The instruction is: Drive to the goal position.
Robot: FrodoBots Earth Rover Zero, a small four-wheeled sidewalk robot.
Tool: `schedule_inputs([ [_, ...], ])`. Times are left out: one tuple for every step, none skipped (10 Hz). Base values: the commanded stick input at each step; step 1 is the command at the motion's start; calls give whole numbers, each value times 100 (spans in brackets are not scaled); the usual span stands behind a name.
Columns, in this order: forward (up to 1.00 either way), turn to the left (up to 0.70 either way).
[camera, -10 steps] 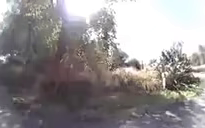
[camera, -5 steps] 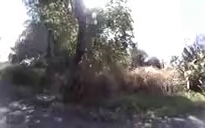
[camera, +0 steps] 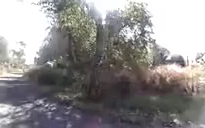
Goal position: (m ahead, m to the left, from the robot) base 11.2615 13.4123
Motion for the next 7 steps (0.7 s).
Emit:
schedule_inputs([
  [0, 85],
  [0, 85],
  [0, 85],
  [0, 85],
  [0, 85],
  [0, 85],
  [0, 85],
])
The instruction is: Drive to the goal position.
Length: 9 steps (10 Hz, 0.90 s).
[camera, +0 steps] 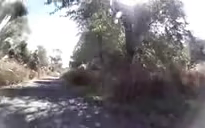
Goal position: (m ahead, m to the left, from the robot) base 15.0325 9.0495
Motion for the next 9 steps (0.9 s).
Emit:
schedule_inputs([
  [0, 85],
  [0, 85],
  [0, 85],
  [0, 85],
  [0, 85],
  [0, 85],
  [0, 85],
  [0, 85],
  [10, 0],
])
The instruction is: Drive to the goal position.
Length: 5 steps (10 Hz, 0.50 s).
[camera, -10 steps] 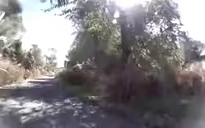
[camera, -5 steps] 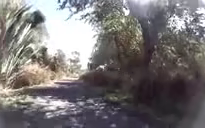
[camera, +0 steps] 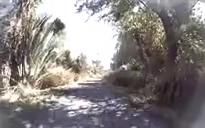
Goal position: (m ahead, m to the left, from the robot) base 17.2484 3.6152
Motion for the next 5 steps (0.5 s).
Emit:
schedule_inputs([
  [41, 0],
  [71, 0],
  [85, 0],
  [85, 0],
  [85, 0],
])
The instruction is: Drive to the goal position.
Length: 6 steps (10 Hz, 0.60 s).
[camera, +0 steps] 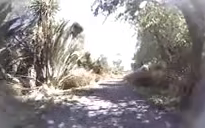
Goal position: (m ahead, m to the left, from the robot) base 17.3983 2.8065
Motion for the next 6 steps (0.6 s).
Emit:
schedule_inputs([
  [85, 0],
  [85, 0],
  [85, 0],
  [85, 0],
  [85, 0],
  [85, 0],
])
